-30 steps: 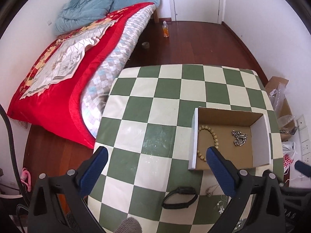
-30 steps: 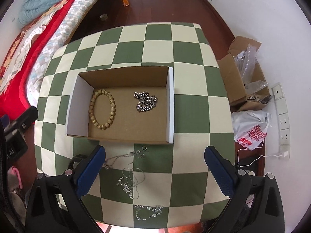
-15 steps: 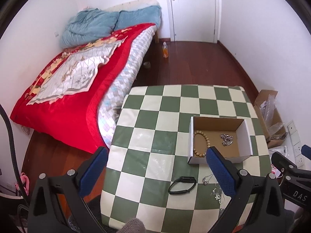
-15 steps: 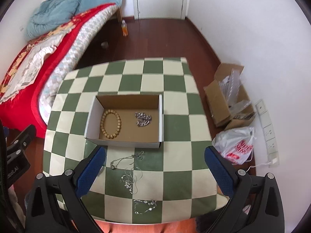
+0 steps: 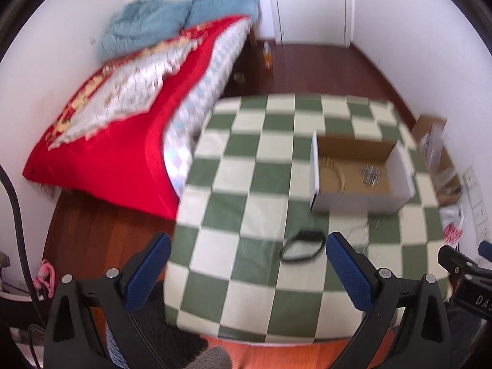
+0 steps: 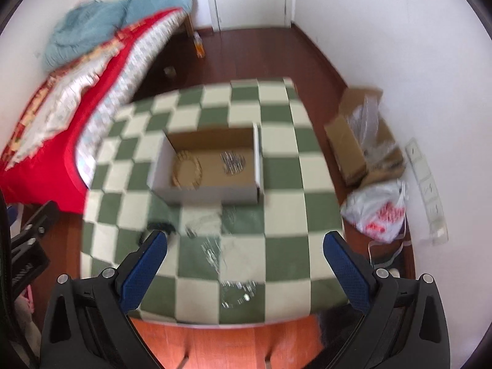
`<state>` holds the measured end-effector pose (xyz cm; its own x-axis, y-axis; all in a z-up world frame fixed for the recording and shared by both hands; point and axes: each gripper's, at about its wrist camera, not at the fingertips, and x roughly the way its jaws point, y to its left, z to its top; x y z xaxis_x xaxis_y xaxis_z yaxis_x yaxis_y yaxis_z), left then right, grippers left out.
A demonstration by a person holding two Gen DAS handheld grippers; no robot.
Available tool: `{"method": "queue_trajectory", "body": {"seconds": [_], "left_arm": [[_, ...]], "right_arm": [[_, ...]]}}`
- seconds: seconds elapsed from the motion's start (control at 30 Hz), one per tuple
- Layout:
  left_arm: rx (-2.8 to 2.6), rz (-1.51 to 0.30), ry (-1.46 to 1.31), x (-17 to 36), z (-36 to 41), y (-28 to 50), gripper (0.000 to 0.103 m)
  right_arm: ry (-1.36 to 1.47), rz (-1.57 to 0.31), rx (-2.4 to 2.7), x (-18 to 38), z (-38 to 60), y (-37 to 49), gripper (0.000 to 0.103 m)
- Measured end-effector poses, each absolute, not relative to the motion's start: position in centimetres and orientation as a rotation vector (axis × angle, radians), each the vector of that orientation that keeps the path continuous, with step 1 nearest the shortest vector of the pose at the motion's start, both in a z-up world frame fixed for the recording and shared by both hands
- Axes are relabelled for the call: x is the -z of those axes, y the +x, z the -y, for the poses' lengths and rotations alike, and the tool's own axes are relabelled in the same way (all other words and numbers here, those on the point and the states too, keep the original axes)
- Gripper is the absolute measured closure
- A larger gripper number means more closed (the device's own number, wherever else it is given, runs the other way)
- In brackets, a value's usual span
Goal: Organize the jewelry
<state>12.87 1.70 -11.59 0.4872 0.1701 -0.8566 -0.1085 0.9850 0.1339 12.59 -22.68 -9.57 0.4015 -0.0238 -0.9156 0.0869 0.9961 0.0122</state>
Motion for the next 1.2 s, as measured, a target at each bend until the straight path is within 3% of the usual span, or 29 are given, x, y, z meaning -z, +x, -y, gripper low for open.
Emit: {"method": "queue_trajectory", "body": {"seconds": [0.33, 0.47, 0.73, 0.77, 0.83, 0.87, 1.2], "left_arm": [[-0.198, -1.245, 0.112, 20.8, -1.9, 15.6, 0.001], [-0.176, -1.279, 0.125, 22.8, -2.0, 17.0, 0.001], [-0.115, -1.336, 0.160, 25.7, -1.5, 18.6, 0.001], [-0.103, -1.346, 0.159, 26.0, -1.4, 18.7, 0.001], [-0.088, -1.356, 0.155, 26.3, -1.2, 18.9, 0.001], [-0.085, -1.359, 0.156, 26.5, -1.1, 18.9, 0.001], [-0.062, -1.376, 0.100, 27.4, -1.5, 19.7, 0.005]], "right_arm": [[0.210, -1.450, 0.112, 22.6, 25.8, 11.6, 0.002], [0.252, -1.524, 0.125, 26.2, 26.2, 11.0, 0.010], [0.227, -1.561, 0.103, 28.9, 25.0, 10.3, 0.036], [0.195, -1.551, 0.103, 28.8, 24.6, 10.3, 0.046], [0.121, -1.519, 0.109, 28.3, 23.9, 10.5, 0.085], [0.109, -1.510, 0.103, 28.2, 23.8, 10.6, 0.097], [0.266, -1.433, 0.127, 25.8, 29.0, 14.5, 0.097]]}}
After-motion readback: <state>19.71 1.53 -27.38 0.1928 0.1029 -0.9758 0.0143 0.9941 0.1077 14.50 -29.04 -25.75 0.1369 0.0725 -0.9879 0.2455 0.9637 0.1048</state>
